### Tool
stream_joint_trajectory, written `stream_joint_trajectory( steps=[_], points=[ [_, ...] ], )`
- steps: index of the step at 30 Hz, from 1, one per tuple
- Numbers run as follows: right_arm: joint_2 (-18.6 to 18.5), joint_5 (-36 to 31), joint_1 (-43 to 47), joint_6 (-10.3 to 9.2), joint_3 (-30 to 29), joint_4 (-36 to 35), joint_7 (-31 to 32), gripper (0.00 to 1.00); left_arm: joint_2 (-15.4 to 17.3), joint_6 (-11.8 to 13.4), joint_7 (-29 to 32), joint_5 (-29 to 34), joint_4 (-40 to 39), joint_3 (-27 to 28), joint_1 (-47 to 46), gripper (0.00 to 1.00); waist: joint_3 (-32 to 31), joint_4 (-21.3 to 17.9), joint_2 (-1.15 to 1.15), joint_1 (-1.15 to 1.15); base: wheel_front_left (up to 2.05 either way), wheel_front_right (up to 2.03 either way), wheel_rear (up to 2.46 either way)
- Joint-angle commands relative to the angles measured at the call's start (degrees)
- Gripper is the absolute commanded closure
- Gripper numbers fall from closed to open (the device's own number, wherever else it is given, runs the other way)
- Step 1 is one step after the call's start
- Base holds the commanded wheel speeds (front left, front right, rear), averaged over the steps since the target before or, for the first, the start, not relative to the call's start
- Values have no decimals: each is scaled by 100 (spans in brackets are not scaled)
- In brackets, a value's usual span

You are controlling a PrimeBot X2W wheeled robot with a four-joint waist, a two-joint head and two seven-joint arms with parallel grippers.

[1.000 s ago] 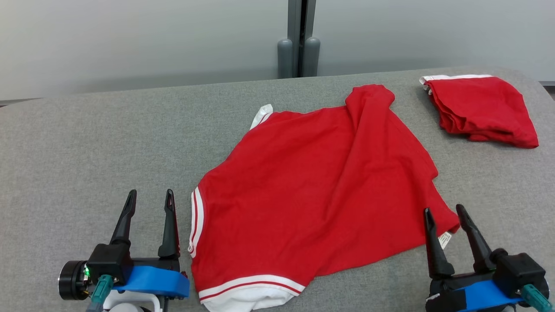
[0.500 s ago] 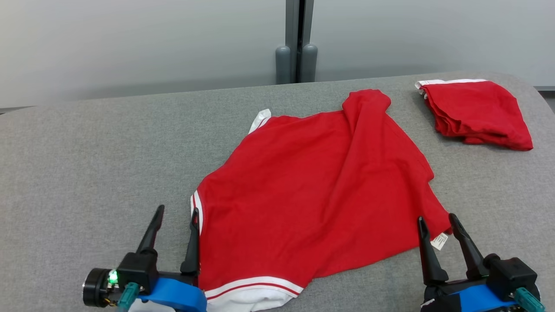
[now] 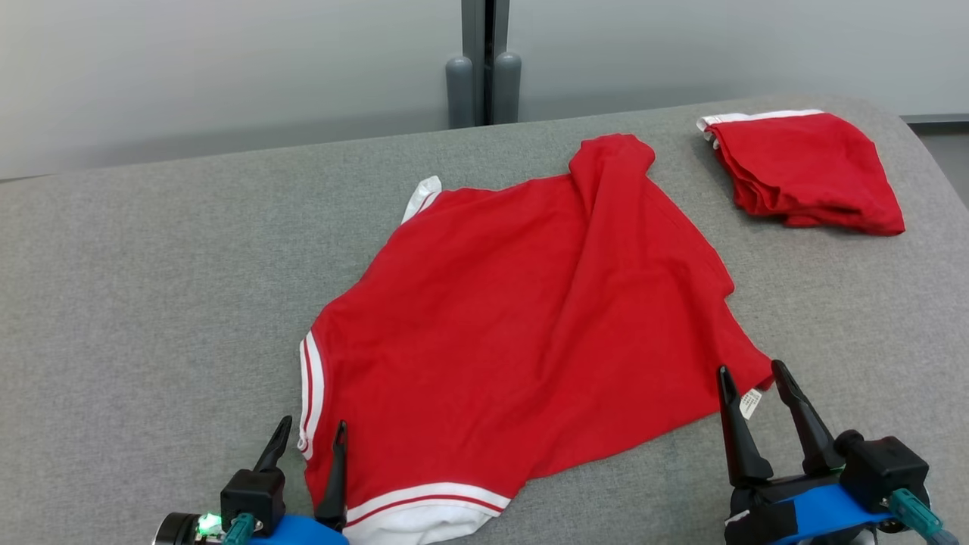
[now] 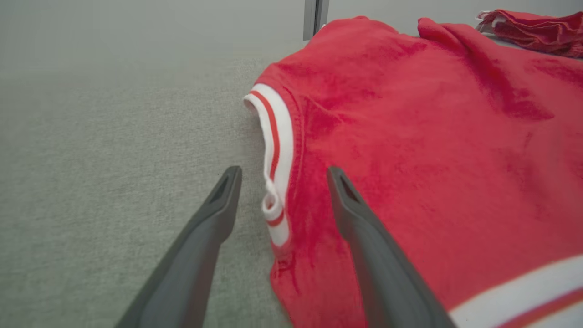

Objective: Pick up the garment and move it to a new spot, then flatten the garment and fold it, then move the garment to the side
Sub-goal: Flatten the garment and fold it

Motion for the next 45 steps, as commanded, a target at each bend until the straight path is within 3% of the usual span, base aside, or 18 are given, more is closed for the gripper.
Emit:
stream_joint_trajectory(
  steps=[1, 7, 8, 9, 10, 24, 31, 36, 37, 38, 45],
  points=[
    [6, 22, -68, 1, 7, 12, -19, 0, 32, -2, -13, -10, 73, 8, -114, 0, 45, -38, 0, 0, 0, 0, 0],
    [5, 75, -142, 1, 46, 43, -19, 0, 27, -33, -13, -43, 391, -1, -292, 0, 126, -127, 0, 0, 0, 0, 0],
    [5, 75, -140, 1, 47, 51, -19, 0, 27, -39, -13, -44, 448, 0, -345, 39, 134, -136, 0, 0, 0, 0, 0],
    [6, 74, -146, 1, 47, 55, -19, 0, 28, -47, -14, -50, 498, 8, -415, 66, 142, -138, 0, 0, 0, 0, 0],
    [6, 71, -152, 1, 41, 54, -19, 0, 37, -56, -13, -63, 549, 18, -473, 100, 148, -137, 0, 0, 0, 0, 0],
    [6, 21, -249, 1, -54, 103, -19, 0, 575, -44, -14, -70, -8, 493, -1271, 100, 189, 52, 0, 0, 0, 0, 0],
    [5, -42, -390, 1, -70, 152, -19, 0, 1082, -96, -13, -73, 333, 656, -1949, 100, 337, -72, 0, 0, 0, 0, 0],
    [5, -34, -409, 1, -89, 177, -19, 0, 1151, -100, -14, -89, 745, 651, -2198, 95, 370, -150, 0, 0, 0, 0, 0],
    [5, -29, -406, 1, -85, 186, -19, 0, 1167, -78, -14, -77, 824, 653, -2218, 58, 373, -171, 0, 0, 0, 0, 0],
    [5, -24, -399, 1, -87, 191, -19, 0, 1169, -55, -14, -71, 873, 656, -2247, 0, 374, -183, 0, 0, 0, 0, 0],
    [5, -3, -290, 1, -177, 254, -19, 0, 1036, 20, -13, -132, 765, 724, -1960, 0, 219, -149, 0, 0, 0, 0, 0]
  ],
)
